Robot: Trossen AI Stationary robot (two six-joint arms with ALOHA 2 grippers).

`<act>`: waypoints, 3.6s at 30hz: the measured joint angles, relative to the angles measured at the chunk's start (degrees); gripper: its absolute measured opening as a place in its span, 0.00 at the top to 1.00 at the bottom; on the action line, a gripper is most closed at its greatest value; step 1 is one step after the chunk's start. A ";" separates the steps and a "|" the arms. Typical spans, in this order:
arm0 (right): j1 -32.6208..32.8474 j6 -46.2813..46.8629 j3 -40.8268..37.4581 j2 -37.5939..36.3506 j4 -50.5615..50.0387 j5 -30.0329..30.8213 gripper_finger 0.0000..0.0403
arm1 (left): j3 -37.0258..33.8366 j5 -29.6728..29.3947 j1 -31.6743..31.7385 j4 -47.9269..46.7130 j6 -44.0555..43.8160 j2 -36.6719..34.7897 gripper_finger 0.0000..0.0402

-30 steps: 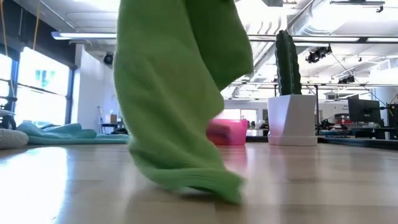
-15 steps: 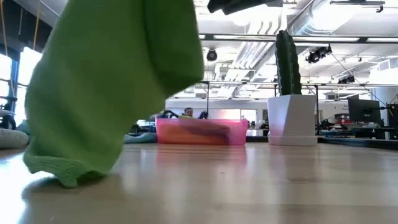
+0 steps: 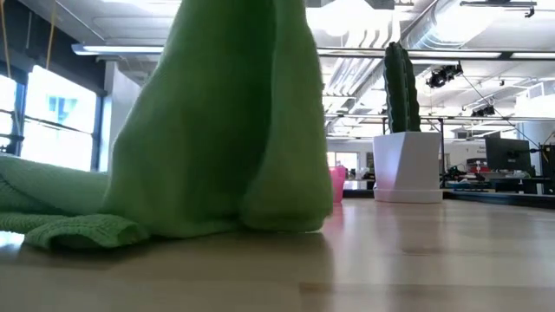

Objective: Fold microfiber towels
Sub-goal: Fold the green microfiber cloth on the table

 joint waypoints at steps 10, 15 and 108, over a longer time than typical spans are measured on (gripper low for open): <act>3.37 14.96 0.00 4.00 -5.80 12.68 0.60 | 0.00 15.69 3.79 16.20 2.10 5.52 1.00; 4.92 10.10 0.00 6.55 -0.57 20.07 0.60 | -0.02 16.41 6.88 15.27 2.51 3.33 1.00; -2.93 21.66 -0.02 5.33 -3.29 -6.49 0.60 | -33.55 -7.73 6.18 53.93 3.08 -2.39 1.00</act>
